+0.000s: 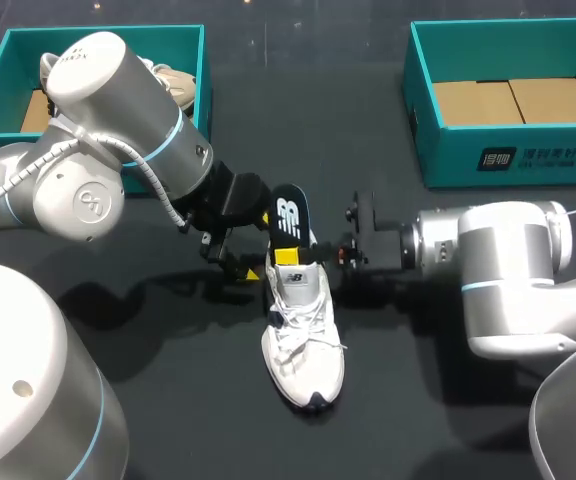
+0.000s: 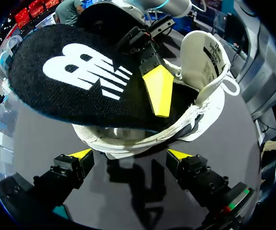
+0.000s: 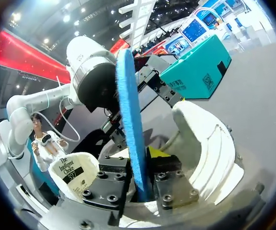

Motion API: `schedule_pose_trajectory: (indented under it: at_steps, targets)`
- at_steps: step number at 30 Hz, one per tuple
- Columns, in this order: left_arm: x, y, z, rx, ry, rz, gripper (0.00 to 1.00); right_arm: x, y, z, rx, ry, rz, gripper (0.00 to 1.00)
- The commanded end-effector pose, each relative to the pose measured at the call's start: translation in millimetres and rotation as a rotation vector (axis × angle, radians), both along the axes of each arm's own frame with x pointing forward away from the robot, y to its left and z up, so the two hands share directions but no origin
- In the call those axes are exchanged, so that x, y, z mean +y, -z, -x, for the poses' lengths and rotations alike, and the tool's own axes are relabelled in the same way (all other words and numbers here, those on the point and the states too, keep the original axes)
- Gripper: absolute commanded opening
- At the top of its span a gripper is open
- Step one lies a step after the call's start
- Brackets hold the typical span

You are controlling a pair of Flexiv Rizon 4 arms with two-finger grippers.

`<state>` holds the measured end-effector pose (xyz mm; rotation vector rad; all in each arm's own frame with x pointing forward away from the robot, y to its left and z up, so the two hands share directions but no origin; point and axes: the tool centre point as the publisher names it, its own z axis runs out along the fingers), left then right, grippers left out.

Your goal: Take the shoe out of the shoebox, open the shoe tongue, remove and reinsert the insole, then place the shoe into the shoebox

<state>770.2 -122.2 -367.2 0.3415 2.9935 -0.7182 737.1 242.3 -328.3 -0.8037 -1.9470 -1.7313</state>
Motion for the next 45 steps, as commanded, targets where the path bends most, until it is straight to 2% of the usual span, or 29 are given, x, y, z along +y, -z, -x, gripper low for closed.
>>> schedule_pose_trajectory:
  at_steps: [1, 6, 9, 14, 17, 18, 23, 33, 40, 41, 42, 43, 45]
  targets:
    - [0, 1, 0.0, -0.001, 0.001, 0.0, 1.0, 1, -10, -0.5, -0.02, 0.004, 0.017, 0.37]
    - [0, 1, 0.0, -0.001, 0.001, 0.0, 1.0, 0, -23, -5.4, -0.058, 0.005, 0.037, 0.38]
    - [0, 1, 0.0, -0.001, 0.001, 0.0, 1.0, -2, -27, -8.9, -0.07, 0.007, 0.045, 0.43]
    - [0, 1, 0.0, -0.001, 0.001, 0.0, 1.0, -4, -30, -18.9, -0.076, 0.007, 0.048, 0.41]
    - [0, 1, 0.0, -0.001, 0.001, 0.0, 1.0, -4, -27, -26.1, -0.067, 0.005, 0.041, 0.23]
    - [0, 1, 0.0, -0.001, 0.001, 0.0, 1.0, -4, -26, -27.9, -0.061, 0.004, 0.041, 0.0]
    - [0, 1, 0.0, -0.001, 0.001, 0.0, 1.0, -3, -18, -28.7, -0.031, -0.003, 0.029, 0.0]
    - [0, 1, 0.0, -0.001, 0.001, 0.0, 1.0, -3, 10, -5.1, 0.084, -0.002, -0.013, 0.0]
    - [0, 1, 0.0, -0.001, 0.001, 0.0, 1.0, -4, 9, 6.1, 0.086, 0.008, -0.017, 0.0]
    - [0, 1, 0.0, -0.001, 0.001, 0.0, 1.0, -4, 7, 5.8, 0.079, 0.006, -0.018, 0.05]
    - [0, 1, 0.0, -0.001, 0.001, 0.0, 1.0, -4, 5, 4.8, 0.071, 0.002, -0.017, 0.22]
    - [0, 1, 0.0, -0.001, 0.001, 0.0, 1.0, -2, 2, 3.5, 0.062, -0.001, -0.013, 0.28]
    - [0, 1, 0.0, -0.001, 0.001, 0.0, 1.0, 0, -3, 0.9, 0.044, -0.012, -0.006, 0.35]
